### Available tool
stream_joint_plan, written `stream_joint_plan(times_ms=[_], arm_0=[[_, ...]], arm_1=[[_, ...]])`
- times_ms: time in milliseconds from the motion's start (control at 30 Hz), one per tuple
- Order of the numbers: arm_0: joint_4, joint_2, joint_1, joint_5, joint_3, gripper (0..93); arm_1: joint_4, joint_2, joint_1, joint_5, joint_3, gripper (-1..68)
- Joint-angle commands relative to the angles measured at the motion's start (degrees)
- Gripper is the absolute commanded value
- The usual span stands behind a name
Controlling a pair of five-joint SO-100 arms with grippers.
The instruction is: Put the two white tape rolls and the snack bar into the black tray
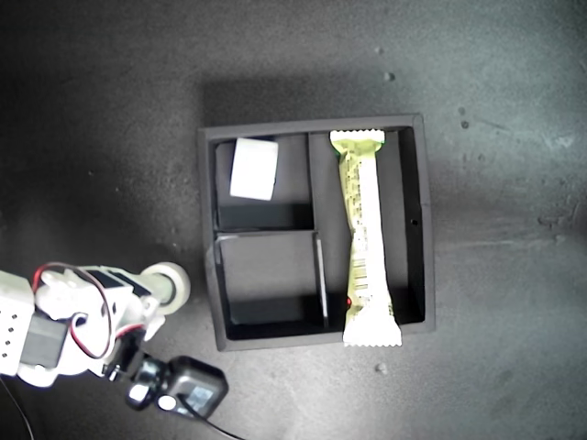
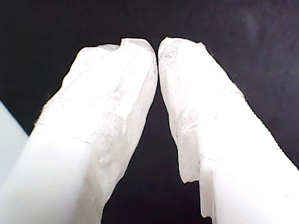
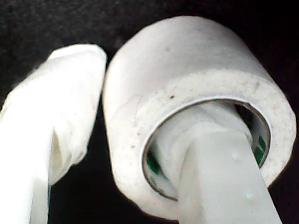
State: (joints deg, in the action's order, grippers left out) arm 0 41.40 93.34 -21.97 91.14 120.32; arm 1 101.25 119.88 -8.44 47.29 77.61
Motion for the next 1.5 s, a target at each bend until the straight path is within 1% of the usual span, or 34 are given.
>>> stream_joint_plan(times_ms=[0, 133, 233, 333, 433, 533, 600, 700, 767, 867, 1033, 1267, 1300, 1367, 1400, 1467], arm_0=[[4.57, 4.04, 2.02, -1.32, 0.26, 0.0], [17.58, 15.82, 3.96, -3.78, -2.02, 0.0], [28.74, 22.68, 6.06, -7.56, -9.32, 0.0], [35.95, 23.03, 8.09, -12.30, -20.30, 0.0], [39.55, 15.64, 8.96, -16.79, -33.93, 0.0], [43.15, 2.37, 8.70, -20.13, -50.27, 0.0], [45.70, -7.38, 8.17, -21.53, -61.61, 0.0], [49.48, -21.53, 7.91, -22.50, -77.08, 0.0], [53.53, -31.46, 7.91, -22.59, -88.33, 0.0], [64.07, -50.98, 7.91, -22.50, -117.51, 0.0], [63.81, -52.29, 8.96, -20.04, -112.15, 0.0], [63.81, -52.21, 9.05, -17.49, -107.58, 0.0], [63.81, -52.12, 8.79, -17.40, -107.23, 1.3], [63.81, -51.86, 8.09, -17.40, -106.96, 11.3], [63.81, -51.68, 7.73, -17.40, -106.96, 14.8], [63.81, -50.71, 7.03, -17.58, -106.88, 19.1]], arm_1=[[-1.67, 7.03, 1.14, 4.04, 4.75, -0.1], [-9.93, 20.21, 2.64, 9.40, 22.41, -0.2], [-19.34, 32.87, 3.69, 13.01, 39.29, -0.2], [-30.06, 43.59, 4.83, 15.91, 55.99, -0.3], [-41.04, 50.27, 6.24, 18.19, 70.31, -0.3], [-51.59, 55.90, 7.21, 19.86, 82.35, -0.3], [-55.81, 59.15, 7.12, 20.74, 88.51, -0.4], [-58.71, 65.92, 6.94, 21.09, 95.71, -0.4], [-58.36, 71.63, 6.59, 21.09, 100.02, -0.4], [-56.60, 72.07, 6.33, 21.27, 101.34, -0.4], [-53.53, 72.07, 6.15, 20.92, 101.34, -0.4], [-50.45, 72.07, 6.06, 21.09, 101.34, -0.4], [-50.19, 72.07, 5.98, 21.18, 101.34, -0.4], [-49.22, 72.07, 5.80, 21.36, 101.34, -0.4], [-48.52, 72.07, 5.71, 21.53, 101.34, -0.4], [-47.29, 72.16, 5.36, 22.06, 101.34, -0.4]])
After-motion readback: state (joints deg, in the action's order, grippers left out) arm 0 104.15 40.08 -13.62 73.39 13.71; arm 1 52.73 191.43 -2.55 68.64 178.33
